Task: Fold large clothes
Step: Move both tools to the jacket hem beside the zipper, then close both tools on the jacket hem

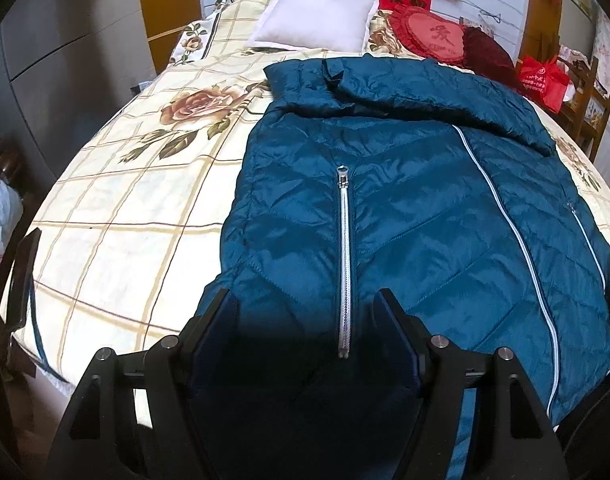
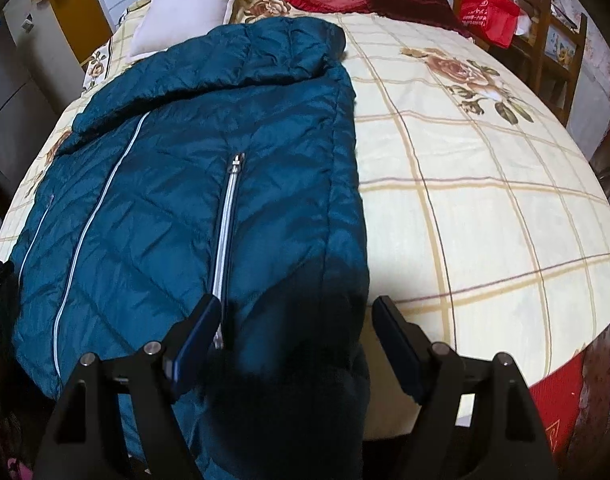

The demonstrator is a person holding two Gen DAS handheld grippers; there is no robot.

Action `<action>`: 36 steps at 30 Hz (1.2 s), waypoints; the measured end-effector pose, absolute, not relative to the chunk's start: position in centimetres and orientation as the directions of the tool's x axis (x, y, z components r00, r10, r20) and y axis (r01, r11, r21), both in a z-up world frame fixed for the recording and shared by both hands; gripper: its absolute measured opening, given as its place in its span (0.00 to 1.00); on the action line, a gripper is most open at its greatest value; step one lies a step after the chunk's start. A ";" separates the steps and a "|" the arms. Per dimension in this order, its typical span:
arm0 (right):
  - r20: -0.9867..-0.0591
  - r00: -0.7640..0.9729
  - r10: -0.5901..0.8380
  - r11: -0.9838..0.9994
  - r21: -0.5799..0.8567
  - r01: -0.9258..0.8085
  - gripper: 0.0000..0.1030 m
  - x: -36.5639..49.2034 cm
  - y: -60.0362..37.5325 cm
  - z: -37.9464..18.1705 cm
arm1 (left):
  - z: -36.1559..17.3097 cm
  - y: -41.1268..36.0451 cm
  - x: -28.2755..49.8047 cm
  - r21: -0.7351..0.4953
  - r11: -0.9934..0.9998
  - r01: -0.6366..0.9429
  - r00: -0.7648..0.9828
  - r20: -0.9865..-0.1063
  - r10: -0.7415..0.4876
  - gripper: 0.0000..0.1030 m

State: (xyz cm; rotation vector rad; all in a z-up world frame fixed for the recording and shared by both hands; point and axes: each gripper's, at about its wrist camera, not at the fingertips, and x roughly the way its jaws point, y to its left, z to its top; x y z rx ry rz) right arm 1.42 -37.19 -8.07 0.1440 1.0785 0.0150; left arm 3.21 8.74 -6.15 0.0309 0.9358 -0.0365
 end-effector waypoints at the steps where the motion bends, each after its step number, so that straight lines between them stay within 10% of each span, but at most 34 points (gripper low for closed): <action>1: -0.877 0.473 0.083 0.991 0.124 0.056 0.79 1.2 -37.2 -8.1 | -6.2 8.8 3.0 0.014 0.999 0.045 0.592 -0.806 -0.015 0.53; 36: -0.892 0.433 0.133 0.984 0.172 0.051 0.83 -3.2 -38.8 -8.5 | -7.1 17.2 -0.8 -0.203 0.977 -0.071 0.463 -0.874 -0.148 0.53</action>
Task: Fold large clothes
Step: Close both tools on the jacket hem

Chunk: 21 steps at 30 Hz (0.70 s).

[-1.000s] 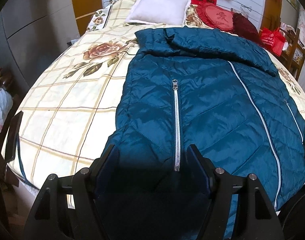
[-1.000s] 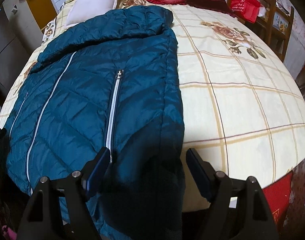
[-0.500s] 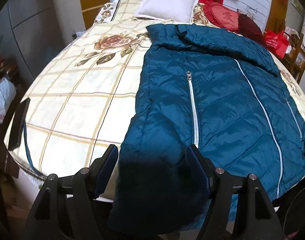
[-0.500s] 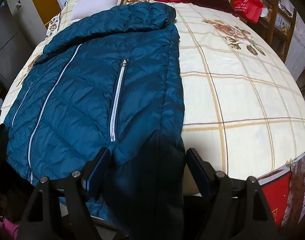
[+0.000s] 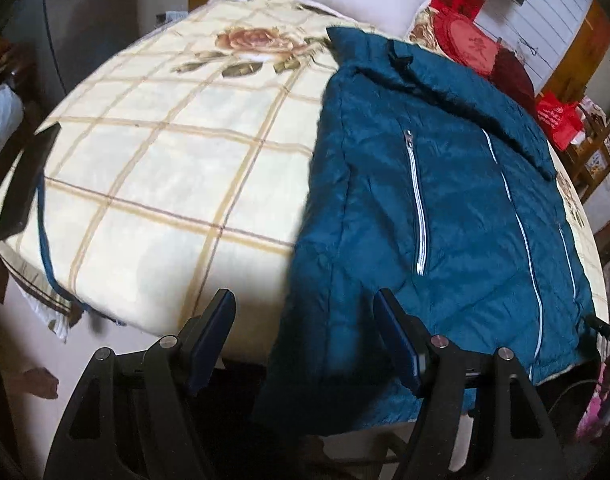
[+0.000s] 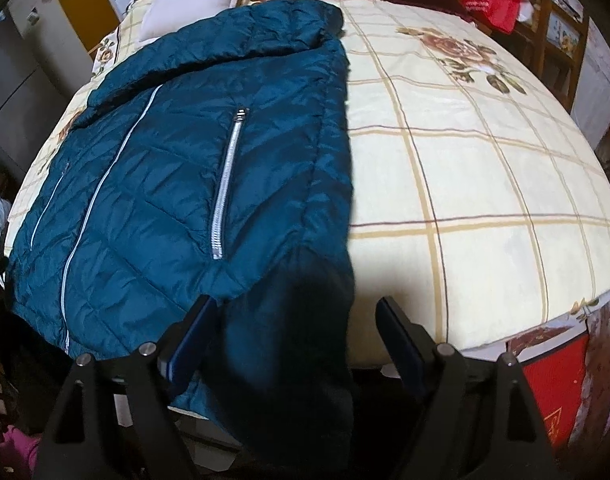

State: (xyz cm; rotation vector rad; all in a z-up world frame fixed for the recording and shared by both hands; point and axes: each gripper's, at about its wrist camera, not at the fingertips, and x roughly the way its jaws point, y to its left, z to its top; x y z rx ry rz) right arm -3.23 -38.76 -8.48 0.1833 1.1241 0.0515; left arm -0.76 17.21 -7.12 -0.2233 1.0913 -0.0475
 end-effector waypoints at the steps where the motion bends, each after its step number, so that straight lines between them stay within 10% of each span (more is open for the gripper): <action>1: -0.893 0.429 0.138 0.981 0.182 0.062 0.83 -3.3 -39.1 -8.6 | -7.4 17.1 -0.7 -0.205 0.977 -0.065 0.452 -0.879 -0.154 0.53; 21: -0.896 0.360 0.259 0.962 0.271 -0.016 0.84 -3.4 -37.8 -10.6 | -9.5 14.0 -0.7 -0.159 0.987 0.003 0.424 -0.894 -0.145 0.55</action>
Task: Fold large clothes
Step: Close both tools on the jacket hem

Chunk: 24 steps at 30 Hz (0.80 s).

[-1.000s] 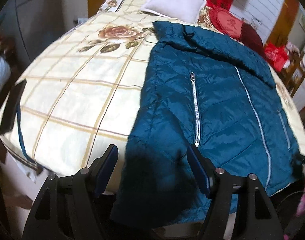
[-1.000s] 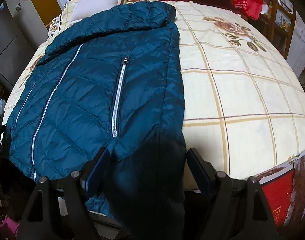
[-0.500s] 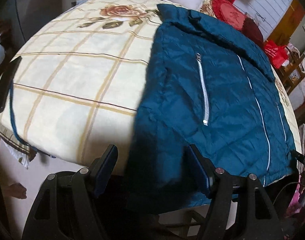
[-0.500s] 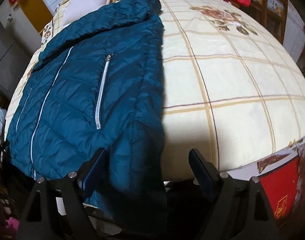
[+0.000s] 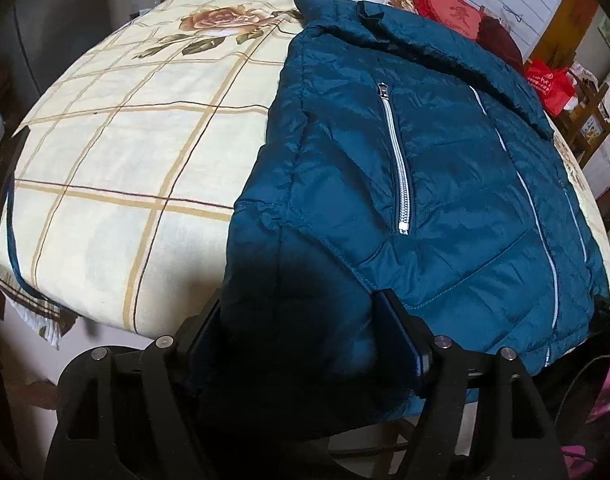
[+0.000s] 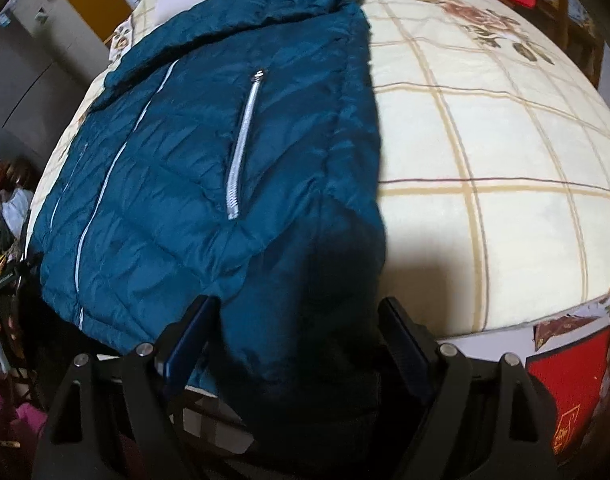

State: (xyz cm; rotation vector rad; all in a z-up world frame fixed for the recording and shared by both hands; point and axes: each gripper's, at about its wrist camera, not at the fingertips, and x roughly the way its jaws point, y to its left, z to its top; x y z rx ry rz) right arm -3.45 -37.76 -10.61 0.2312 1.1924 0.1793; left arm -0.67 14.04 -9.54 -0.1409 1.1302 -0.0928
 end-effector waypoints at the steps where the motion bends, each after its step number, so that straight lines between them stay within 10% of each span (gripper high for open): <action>1: -0.894 0.359 0.268 0.960 0.279 -0.022 0.84 -3.4 -37.7 -10.6 | -9.5 13.9 -0.7 -0.154 0.988 0.006 0.422 -0.896 -0.142 0.55; 20: -0.883 0.328 0.334 0.940 0.336 -0.053 0.83 -1.9 -37.8 -10.6 | -9.6 13.4 -0.7 -0.127 0.992 0.020 0.433 -0.893 -0.123 0.58; 24: -0.887 0.335 0.317 0.948 0.289 -0.132 0.37 -2.2 -36.6 -10.2 | -9.6 13.2 -0.7 -0.123 0.991 0.043 0.434 -0.891 -0.129 0.52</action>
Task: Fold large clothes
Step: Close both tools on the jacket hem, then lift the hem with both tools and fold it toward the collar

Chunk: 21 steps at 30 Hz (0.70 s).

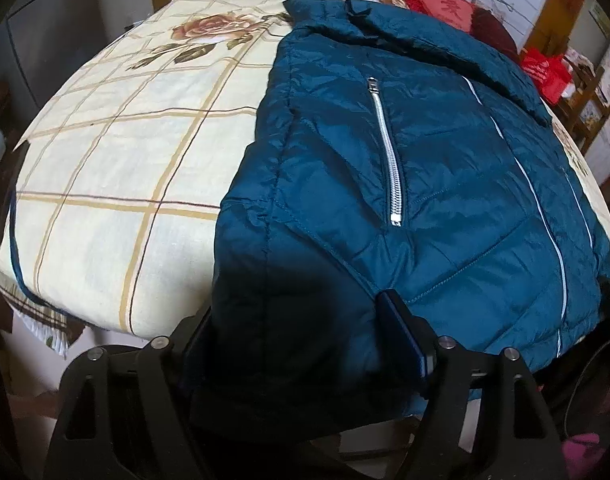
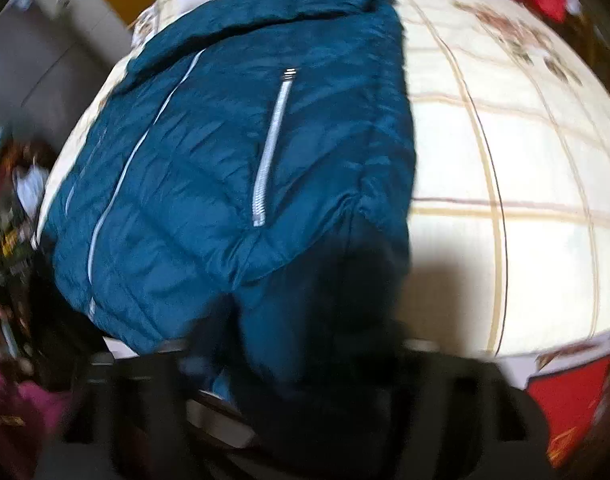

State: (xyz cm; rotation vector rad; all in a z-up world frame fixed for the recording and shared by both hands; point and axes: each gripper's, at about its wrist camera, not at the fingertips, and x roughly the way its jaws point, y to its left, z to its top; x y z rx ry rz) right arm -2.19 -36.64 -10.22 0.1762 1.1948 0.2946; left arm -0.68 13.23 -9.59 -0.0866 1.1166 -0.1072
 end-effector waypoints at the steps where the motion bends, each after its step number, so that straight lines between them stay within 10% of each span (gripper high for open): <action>1: -0.883 0.344 0.318 0.948 0.287 -0.141 0.33 -2.2 -36.5 -10.0 | -9.4 13.2 -0.7 -0.128 0.990 0.053 0.435 -0.890 -0.138 0.38; 6: -0.843 0.401 0.359 0.932 0.304 -0.195 0.19 -2.0 -36.5 -7.3 | -7.1 12.6 -0.6 -0.121 0.989 0.088 0.465 -0.873 -0.149 0.00; 21: -0.710 0.573 0.409 0.912 0.347 -0.221 0.19 -0.2 -38.9 -0.3 | -0.8 13.9 1.6 -0.188 0.979 0.074 0.599 -0.777 -0.194 0.00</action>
